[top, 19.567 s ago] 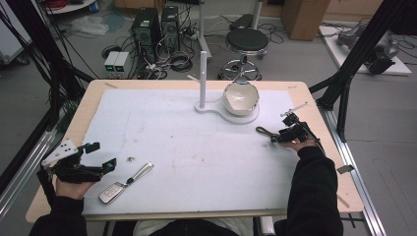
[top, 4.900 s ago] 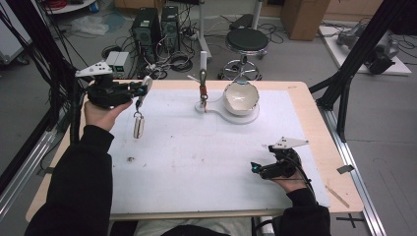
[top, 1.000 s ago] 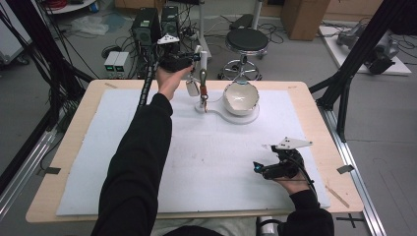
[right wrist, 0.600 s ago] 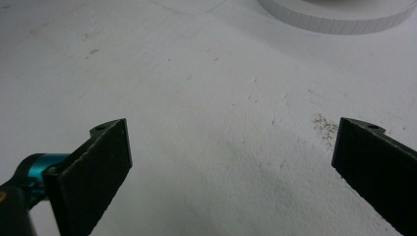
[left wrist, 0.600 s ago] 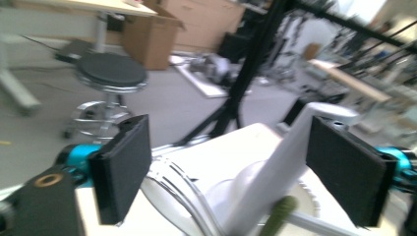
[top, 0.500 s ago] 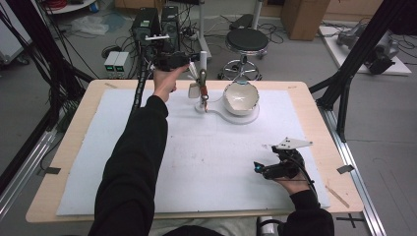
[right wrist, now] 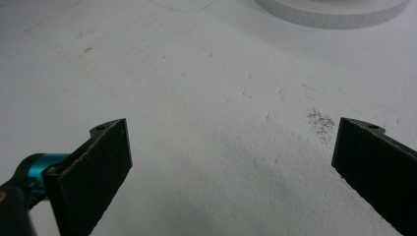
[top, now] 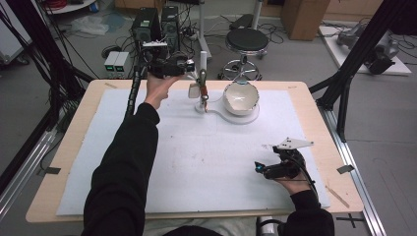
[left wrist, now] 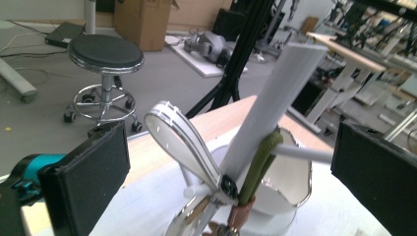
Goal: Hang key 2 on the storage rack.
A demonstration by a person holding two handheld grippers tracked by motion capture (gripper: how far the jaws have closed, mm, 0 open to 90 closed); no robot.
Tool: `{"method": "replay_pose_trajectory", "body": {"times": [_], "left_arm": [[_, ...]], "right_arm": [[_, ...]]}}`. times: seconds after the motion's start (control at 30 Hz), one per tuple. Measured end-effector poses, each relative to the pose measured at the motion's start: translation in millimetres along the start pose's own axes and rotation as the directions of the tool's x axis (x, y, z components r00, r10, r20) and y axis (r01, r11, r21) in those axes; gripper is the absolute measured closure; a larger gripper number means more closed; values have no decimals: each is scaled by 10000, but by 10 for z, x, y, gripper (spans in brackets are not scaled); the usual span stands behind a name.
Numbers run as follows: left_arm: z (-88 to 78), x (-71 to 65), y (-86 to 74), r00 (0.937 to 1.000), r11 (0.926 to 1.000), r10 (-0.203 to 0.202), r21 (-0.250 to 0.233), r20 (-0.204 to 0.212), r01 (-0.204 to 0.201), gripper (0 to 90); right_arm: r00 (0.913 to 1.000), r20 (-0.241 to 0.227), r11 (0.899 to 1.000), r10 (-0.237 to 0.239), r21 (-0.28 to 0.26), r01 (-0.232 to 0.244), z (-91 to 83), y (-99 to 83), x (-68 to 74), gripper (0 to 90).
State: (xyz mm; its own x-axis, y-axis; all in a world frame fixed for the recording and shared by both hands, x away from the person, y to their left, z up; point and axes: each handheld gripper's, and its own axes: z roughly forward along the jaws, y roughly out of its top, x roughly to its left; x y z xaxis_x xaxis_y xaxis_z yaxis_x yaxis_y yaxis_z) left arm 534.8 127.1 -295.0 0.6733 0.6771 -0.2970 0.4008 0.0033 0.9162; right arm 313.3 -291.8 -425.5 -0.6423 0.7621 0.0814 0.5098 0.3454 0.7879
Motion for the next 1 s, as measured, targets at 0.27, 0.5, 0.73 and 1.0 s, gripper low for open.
{"method": "replay_pose_trajectory", "body": {"times": [0.27,0.5,0.73,1.0], "left_arm": [[-87,-119,-83,9977,9962,673,551,67,-676,16],[-176,-179,-151,9955,9922,952,810,-21,-948,16],[-342,-306,-155,9927,9896,1157,826,329,-1181,16],[-464,-376,-362,9859,9735,1577,1586,568,-1649,17]], "right_arm": [[10000,20,10000,-34,6,34,10,4,0,7],[10000,-3,10000,-56,-7,56,8,7,8,6],[10000,16,10000,-37,-44,37,-8,15,15,6],[10000,15,9999,-61,-79,62,-26,16,22,7]]}}
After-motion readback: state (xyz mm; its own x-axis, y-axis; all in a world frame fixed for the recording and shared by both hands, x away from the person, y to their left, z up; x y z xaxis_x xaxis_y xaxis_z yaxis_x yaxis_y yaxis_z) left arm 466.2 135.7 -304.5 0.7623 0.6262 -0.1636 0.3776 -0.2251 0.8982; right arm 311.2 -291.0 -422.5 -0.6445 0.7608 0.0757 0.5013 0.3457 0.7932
